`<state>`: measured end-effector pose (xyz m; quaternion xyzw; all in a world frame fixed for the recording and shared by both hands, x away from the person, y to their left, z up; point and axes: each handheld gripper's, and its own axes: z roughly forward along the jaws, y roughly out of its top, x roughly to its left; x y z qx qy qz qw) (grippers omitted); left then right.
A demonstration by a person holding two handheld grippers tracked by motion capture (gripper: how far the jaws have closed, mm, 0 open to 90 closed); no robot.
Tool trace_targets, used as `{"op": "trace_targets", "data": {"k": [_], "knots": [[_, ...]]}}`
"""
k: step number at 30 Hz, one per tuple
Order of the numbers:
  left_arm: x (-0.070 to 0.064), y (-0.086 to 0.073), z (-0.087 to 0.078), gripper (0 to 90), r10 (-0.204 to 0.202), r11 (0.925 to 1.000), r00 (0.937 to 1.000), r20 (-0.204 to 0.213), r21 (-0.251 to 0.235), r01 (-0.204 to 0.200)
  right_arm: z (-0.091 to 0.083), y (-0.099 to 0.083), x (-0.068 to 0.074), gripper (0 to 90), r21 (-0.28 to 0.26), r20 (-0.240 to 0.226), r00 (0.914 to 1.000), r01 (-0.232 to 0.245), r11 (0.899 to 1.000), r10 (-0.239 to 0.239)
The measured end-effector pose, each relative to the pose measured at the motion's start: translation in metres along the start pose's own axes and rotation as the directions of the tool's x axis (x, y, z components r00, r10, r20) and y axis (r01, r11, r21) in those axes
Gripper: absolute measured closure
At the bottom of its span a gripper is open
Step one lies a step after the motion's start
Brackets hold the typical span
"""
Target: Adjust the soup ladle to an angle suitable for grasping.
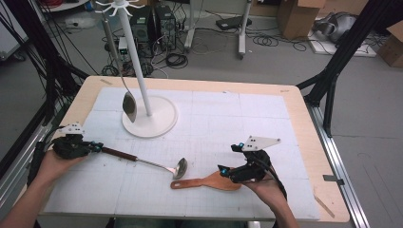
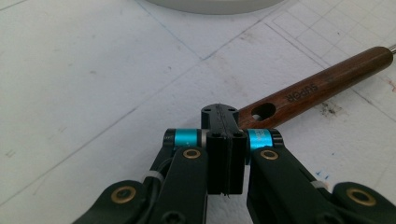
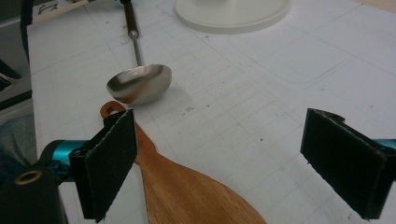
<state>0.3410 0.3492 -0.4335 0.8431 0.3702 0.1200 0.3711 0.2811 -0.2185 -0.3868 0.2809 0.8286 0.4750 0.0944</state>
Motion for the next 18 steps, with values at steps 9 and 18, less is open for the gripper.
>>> {"op": "trace_targets", "data": {"k": [9,18], "knots": [[-0.010,0.005,0.006,89.6,0.016,0.9999,0.9997,0.020,0.001,-0.016,-0.001,0.000,0.000,10.1,-0.003,0.002,1.0000,-0.003,1.000,0.003],[-0.020,0.009,0.010,89.5,0.033,0.9994,0.9989,0.034,0.005,-0.033,-0.001,0.000,-0.001,10.1,-0.007,0.000,1.0000,0.003,1.000,-0.003]]}}
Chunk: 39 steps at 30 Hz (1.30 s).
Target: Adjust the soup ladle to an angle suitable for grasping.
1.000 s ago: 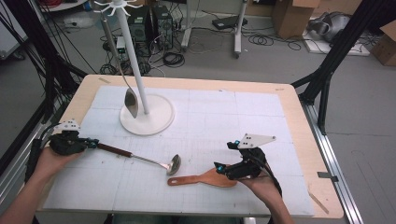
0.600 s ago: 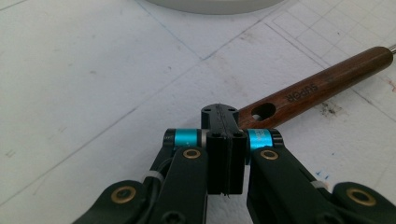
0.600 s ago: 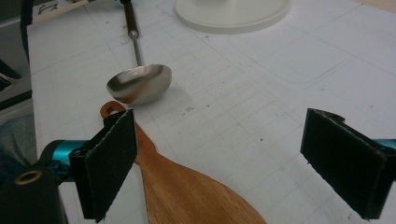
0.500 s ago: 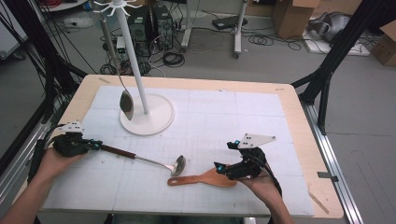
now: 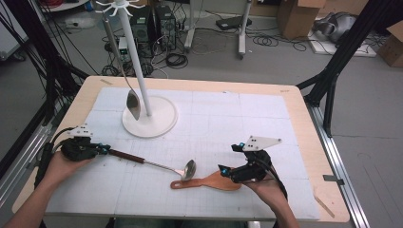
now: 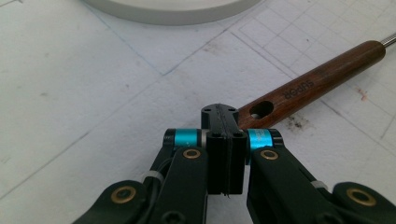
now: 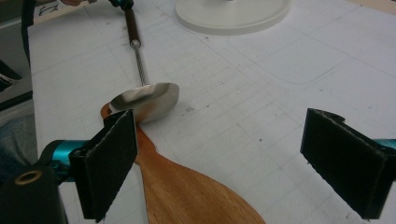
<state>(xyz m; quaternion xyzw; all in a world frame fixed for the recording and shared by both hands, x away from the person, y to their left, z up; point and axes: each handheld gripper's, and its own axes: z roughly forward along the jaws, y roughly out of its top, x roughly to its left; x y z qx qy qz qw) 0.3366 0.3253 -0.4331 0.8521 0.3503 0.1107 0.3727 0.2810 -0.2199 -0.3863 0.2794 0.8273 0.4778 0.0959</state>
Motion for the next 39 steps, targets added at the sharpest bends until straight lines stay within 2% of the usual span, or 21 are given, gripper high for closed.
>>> {"op": "trace_targets", "data": {"k": [13,39], "knots": [[-0.009,0.004,0.004,89.5,0.018,0.9998,0.9998,0.013,0.006,-0.018,-0.002,0.000,0.000,10.1,-0.003,0.001,1.0000,-0.001,1.000,0.001],[-0.023,0.008,0.012,89.5,0.011,0.9999,0.9993,0.035,-0.004,-0.011,0.004,0.002,0.001,10.1,0.002,-0.012,0.9999,0.009,1.000,-0.009]]}}
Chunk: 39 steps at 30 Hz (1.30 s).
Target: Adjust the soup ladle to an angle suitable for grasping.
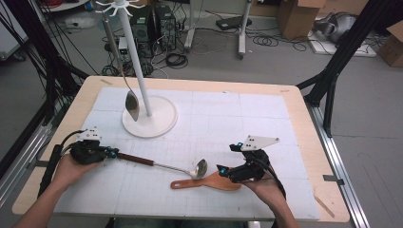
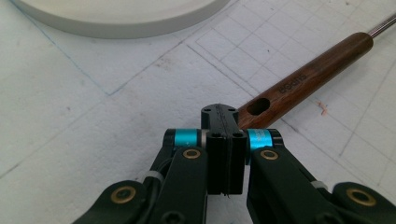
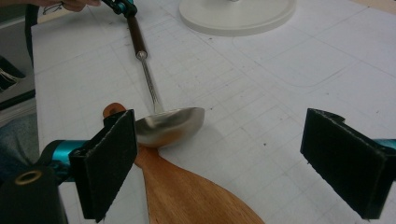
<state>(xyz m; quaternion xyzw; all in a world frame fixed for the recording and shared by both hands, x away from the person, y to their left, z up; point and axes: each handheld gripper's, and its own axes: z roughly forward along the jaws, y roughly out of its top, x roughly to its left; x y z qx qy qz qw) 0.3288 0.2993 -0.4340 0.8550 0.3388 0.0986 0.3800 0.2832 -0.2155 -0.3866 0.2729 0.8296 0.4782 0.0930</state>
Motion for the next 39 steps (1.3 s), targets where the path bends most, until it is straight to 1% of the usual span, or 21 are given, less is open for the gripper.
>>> {"op": "trace_targets", "data": {"k": [7,9,12,17,19,24,25,30,32,37,39], "knots": [[-0.003,0.001,0.001,89.5,0.005,1.0000,1.0000,0.006,-0.001,-0.005,0.001,0.001,0.000,10.1,0.006,-0.003,1.0000,-0.008,1.000,0.008],[-0.003,0.001,-0.001,89.5,0.010,0.9999,0.9999,-0.012,-0.004,-0.010,0.001,0.001,0.000,10.1,0.004,-0.005,1.0000,-0.009,1.000,0.009],[-0.002,0.001,-0.008,88.8,0.000,0.9999,0.9996,-0.030,-0.016,0.000,0.001,0.001,0.000,10.1,0.001,-0.004,1.0000,-0.004,1.000,0.004],[-0.003,-0.001,-0.018,87.1,-0.010,0.9993,0.9989,-0.046,-0.037,0.008,-0.001,0.000,-0.001,10.1,-0.003,0.000,1.0000,-0.006,1.000,0.006],[-0.004,-0.001,-0.022,86.0,-0.015,0.9988,0.9986,-0.050,-0.047,0.013,0.000,0.001,-0.001,10.1,0.004,-0.001,0.9999,-0.011,1.000,0.011],[-0.011,0.000,-0.033,83.0,-0.009,0.9967,0.9982,-0.059,-0.081,0.005,0.000,0.002,-0.001,10.1,0.003,-0.001,1.0000,-0.006,1.000,0.006],[-0.013,0.000,-0.036,82.1,-0.011,0.9954,0.9981,-0.061,-0.096,0.006,0.000,0.002,-0.001,10.1,0.005,-0.002,1.0000,-0.009,1.000,0.009],[-0.023,0.003,-0.047,79.1,-0.009,0.9910,0.9980,-0.062,-0.134,0.001,0.001,0.004,-0.001,10.1,0.010,-0.001,1.0000,-0.009,1.000,0.009],[-0.028,0.004,-0.050,77.6,-0.011,0.9886,0.9979,-0.063,-0.150,0.001,0.003,0.005,-0.001,10.1,0.010,0.000,1.0000,-0.005,1.000,0.005],[-0.041,0.010,-0.053,75.2,0.017,0.9853,0.9984,-0.055,-0.169,-0.026,0.007,0.011,0.000,10.1,0.015,-0.006,1.0000,0.002,1.000,-0.002],[-0.045,0.012,-0.053,74.6,0.015,0.9833,0.9986,-0.051,-0.181,-0.024,0.009,0.014,0.000,10.1,0.015,-0.011,0.9999,0.011,1.000,-0.010]]}}
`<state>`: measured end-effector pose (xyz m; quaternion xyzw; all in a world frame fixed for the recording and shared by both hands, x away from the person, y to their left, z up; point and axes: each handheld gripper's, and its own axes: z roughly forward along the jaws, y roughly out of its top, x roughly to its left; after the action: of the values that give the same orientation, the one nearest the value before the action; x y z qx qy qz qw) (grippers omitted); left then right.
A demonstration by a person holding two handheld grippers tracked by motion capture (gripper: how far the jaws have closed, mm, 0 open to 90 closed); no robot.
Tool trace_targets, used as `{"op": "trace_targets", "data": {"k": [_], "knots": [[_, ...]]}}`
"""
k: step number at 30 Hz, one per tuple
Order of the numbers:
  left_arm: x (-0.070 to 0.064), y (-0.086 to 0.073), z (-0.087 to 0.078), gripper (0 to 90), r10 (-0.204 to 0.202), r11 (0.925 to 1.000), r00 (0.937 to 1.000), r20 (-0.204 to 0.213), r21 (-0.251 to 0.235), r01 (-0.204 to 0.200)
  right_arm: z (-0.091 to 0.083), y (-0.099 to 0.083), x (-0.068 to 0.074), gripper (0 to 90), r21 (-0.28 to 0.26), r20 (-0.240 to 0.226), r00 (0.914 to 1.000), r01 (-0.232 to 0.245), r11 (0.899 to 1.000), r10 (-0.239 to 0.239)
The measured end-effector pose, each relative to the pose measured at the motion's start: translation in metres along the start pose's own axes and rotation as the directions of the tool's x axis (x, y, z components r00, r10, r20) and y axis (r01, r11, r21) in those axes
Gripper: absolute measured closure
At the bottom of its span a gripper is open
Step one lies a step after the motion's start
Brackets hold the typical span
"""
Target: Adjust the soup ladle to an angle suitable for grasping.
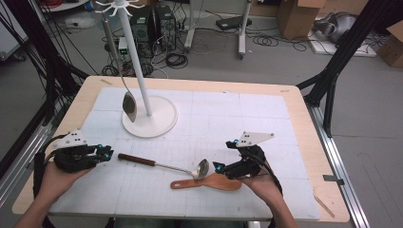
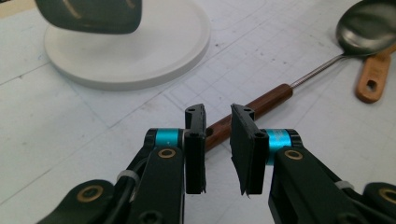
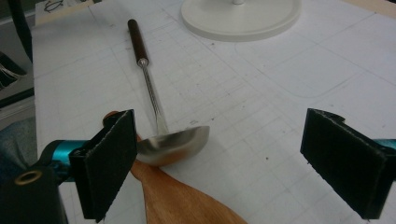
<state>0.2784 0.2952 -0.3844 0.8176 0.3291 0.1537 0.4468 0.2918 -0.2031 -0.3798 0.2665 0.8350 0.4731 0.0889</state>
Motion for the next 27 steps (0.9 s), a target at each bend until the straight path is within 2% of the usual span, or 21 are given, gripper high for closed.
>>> {"op": "trace_targets", "data": {"k": [8,16,27], "knots": [[-0.009,0.004,0.006,72.3,0.006,1.0000,0.9999,0.010,0.002,-0.006,0.009,0.013,0.003,10.1,0.008,-0.010,0.9998,0.015,1.000,-0.015],[-0.011,0.001,0.010,68.0,-0.007,1.0000,0.9998,0.019,-0.006,0.007,0.022,0.029,0.004,10.1,0.025,-0.020,0.9995,0.023,0.999,-0.023],[-0.008,-0.003,0.015,62.8,-0.010,0.9999,0.9997,0.020,0.003,0.010,0.049,0.054,0.012,10.1,0.041,-0.066,0.9963,0.057,0.998,-0.054]]}}
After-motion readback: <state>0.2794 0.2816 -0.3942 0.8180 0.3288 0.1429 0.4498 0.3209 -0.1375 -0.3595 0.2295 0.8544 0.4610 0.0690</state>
